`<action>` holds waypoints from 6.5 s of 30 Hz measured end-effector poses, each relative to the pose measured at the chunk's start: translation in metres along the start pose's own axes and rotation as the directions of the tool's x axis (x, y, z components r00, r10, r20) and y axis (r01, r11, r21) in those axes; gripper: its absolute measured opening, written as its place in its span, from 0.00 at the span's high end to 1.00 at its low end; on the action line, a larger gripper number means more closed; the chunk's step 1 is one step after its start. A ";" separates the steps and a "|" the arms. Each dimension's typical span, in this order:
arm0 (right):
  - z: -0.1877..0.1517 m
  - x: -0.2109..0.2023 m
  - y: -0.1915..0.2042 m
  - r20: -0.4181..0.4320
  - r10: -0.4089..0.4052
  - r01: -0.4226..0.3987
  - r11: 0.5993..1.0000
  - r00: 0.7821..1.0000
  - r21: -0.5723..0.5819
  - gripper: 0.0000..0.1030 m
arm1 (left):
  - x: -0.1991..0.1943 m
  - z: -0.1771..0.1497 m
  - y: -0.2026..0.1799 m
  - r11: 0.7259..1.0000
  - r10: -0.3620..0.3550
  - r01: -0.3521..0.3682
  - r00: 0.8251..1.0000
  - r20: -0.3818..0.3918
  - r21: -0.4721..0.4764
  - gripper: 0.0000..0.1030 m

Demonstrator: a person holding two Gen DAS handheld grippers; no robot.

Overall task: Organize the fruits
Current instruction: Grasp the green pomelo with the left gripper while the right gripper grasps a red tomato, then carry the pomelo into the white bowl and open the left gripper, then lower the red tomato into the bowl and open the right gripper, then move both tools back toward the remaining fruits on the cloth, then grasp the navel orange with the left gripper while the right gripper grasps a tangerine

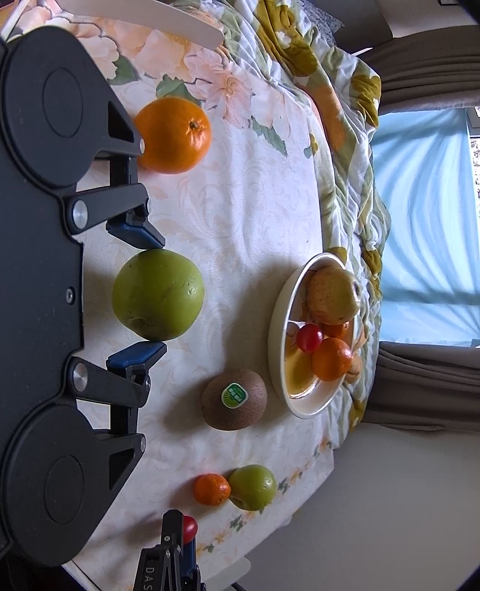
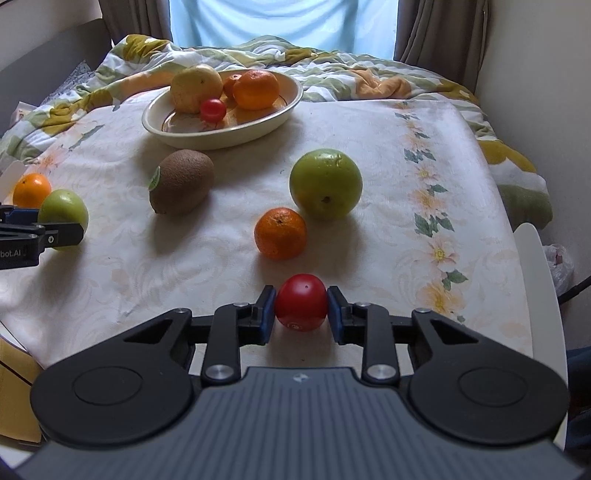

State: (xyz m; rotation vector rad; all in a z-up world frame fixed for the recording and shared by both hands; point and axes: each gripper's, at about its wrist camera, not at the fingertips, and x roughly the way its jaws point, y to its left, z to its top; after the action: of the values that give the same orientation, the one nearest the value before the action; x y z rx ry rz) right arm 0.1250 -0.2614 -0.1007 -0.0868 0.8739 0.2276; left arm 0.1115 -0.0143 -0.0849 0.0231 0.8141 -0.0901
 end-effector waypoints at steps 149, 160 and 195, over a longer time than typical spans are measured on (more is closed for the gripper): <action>0.179 -0.028 0.014 0.133 0.082 -0.078 0.996 0.988 -0.037 0.00 | -0.083 0.099 0.019 0.986 0.084 -0.063 0.987 0.135 -0.153 0.00; 0.138 -0.092 0.027 0.143 -0.014 0.005 0.998 0.990 0.066 0.00 | -0.111 0.070 0.037 0.995 0.072 -0.060 0.987 0.144 -0.083 0.00; 0.018 0.017 0.026 -0.012 -0.030 0.031 0.996 0.999 0.084 0.01 | 0.012 0.005 0.091 0.982 0.156 -0.154 0.988 0.011 -0.109 0.19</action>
State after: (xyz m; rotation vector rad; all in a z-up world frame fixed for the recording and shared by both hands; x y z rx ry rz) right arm 0.1427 -0.2306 -0.1017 -0.0228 0.8909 0.1616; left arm 0.1310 0.0753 -0.0914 -0.0164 0.7941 0.1010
